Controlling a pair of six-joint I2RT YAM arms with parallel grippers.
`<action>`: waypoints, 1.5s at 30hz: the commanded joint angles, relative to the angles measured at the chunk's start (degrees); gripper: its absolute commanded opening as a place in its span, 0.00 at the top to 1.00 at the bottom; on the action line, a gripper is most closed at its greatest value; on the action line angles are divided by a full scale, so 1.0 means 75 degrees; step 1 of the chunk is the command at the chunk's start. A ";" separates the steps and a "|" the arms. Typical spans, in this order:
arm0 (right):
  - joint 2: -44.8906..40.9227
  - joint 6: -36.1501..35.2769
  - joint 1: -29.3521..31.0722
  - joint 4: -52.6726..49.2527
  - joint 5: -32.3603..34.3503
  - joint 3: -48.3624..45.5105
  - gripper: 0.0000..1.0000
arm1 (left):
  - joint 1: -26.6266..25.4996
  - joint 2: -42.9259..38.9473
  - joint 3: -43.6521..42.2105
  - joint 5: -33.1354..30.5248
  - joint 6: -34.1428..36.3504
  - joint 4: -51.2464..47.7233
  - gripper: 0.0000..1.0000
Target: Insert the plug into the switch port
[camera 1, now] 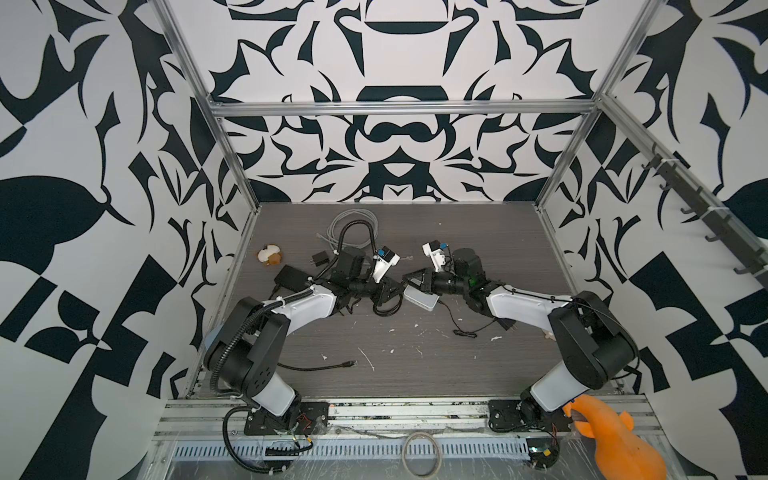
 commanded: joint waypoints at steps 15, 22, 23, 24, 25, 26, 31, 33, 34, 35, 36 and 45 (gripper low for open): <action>-0.0212 -0.0071 0.0008 0.0407 -0.0230 -0.0011 1.00 | 0.0012 0.0303 0.0202 0.0092 -0.0467 0.0675 0.77; -0.0187 -0.0074 0.0008 0.0430 -0.0211 -0.0071 1.00 | 0.0029 0.0217 0.0029 -0.0015 -0.0635 0.1002 0.77; -0.0187 -0.0060 0.0002 0.0436 -0.0184 -0.0070 1.00 | 0.0029 0.0196 -0.0009 -0.0054 -0.0628 0.1037 0.78; -0.0184 -0.0001 0.0004 0.0467 -0.0165 -0.0087 1.00 | 0.0029 0.0152 -0.0057 -0.0073 -0.0629 0.1090 0.78; -0.0177 0.0112 -0.0007 0.0576 -0.0119 -0.0132 1.00 | 0.0039 0.0126 -0.0097 -0.0102 -0.0638 0.1167 0.78; -0.0171 0.0225 -0.0022 0.0762 -0.0094 -0.0179 1.00 | 0.0052 0.0085 -0.0140 -0.0117 -0.0648 0.1205 0.78; -0.0040 0.0580 -0.0083 0.1288 -0.0213 -0.0257 1.00 | 0.0108 -0.0050 -0.0315 -0.0120 -0.0709 0.1393 0.78; -0.0029 0.0594 -0.0082 0.1304 -0.0233 -0.0265 1.00 | 0.0120 -0.0050 -0.0337 -0.0100 -0.0754 0.1460 0.76; -0.0036 0.0597 -0.0092 0.1311 -0.0223 -0.0269 1.00 | 0.0123 -0.0051 -0.0362 -0.0087 -0.0773 0.1517 0.76; -0.0028 0.0602 -0.0090 0.1313 -0.0226 -0.0278 1.00 | 0.0123 -0.0048 -0.0373 -0.0088 -0.0792 0.1552 0.76; -0.0036 0.0631 -0.0091 0.1340 -0.0232 -0.0291 1.00 | 0.0134 -0.0040 -0.0405 -0.0069 -0.0825 0.1625 0.76; 0.0062 0.0888 -0.0087 0.1664 -0.0256 -0.0360 1.00 | 0.0228 -0.0005 -0.0512 0.0040 -0.0938 0.1856 0.89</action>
